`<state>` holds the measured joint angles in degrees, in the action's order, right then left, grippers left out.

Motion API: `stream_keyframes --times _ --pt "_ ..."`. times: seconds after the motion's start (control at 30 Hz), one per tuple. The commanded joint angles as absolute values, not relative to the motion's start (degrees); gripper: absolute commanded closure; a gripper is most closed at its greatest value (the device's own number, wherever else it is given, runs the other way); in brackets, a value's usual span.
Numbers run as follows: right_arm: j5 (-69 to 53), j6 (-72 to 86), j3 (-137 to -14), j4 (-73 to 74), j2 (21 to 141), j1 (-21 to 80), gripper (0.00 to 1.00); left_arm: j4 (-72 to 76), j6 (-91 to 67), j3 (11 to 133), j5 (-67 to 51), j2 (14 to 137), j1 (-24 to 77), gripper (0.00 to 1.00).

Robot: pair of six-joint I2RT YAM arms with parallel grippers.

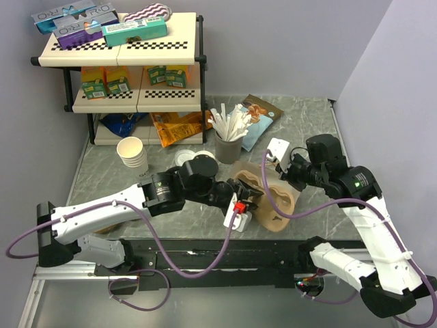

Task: Pack the takeout coffee

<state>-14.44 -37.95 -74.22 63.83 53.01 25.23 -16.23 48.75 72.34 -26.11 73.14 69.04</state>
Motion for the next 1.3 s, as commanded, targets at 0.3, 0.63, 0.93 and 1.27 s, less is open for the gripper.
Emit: stream_keyframes --times 0.3,0.63,0.93,1.27 --pt "-13.6 -36.6 -72.5 62.8 51.2 24.6 1.0 -15.1 50.6 85.6 -22.2 68.0 70.1 0.99" --pt "-14.9 -36.3 -73.9 63.6 51.6 24.3 1.0 -5.4 55.0 74.4 -22.1 69.3 70.1 0.99" --pt "-14.8 -35.7 -73.4 64.2 50.4 24.3 1.0 -3.6 55.6 70.1 -22.9 71.1 70.0 0.99" --pt "-16.3 -36.3 -73.4 64.8 50.0 24.0 1.0 -3.3 55.9 69.6 -25.2 74.5 68.5 0.99"
